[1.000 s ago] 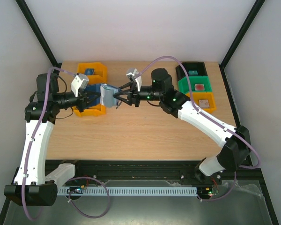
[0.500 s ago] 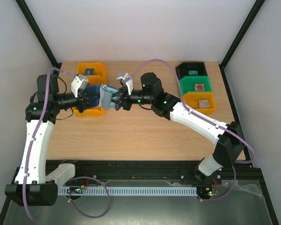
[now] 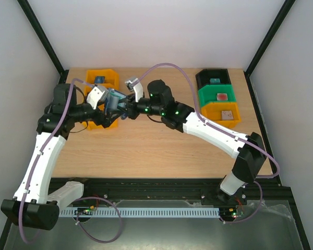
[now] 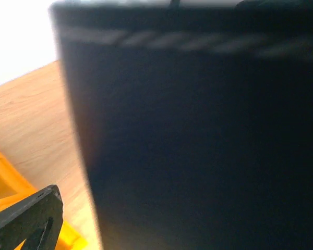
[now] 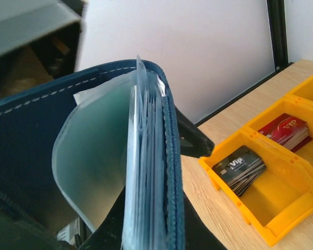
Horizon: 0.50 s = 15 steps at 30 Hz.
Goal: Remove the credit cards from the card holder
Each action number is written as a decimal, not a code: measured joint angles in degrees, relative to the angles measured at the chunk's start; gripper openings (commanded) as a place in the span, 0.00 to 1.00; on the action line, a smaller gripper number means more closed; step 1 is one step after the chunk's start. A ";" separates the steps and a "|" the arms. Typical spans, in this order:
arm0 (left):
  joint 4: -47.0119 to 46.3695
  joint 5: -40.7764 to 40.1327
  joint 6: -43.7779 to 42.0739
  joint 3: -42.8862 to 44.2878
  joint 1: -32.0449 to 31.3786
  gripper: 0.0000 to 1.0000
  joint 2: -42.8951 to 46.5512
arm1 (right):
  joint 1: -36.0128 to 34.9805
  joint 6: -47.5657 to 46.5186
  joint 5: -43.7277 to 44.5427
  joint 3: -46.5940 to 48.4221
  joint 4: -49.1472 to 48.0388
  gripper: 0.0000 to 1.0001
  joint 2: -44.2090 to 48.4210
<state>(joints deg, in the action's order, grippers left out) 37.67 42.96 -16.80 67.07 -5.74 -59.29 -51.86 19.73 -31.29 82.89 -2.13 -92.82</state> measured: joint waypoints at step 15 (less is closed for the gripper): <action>2.10 1.01 -1.92 0.70 -0.94 0.47 -0.37 | 2.36 -7.28 -5.40 2.03 5.05 0.02 0.39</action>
<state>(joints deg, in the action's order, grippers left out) 39.77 43.97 -18.72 67.77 -6.68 -59.66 -49.50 12.45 -36.69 84.93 2.92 -92.42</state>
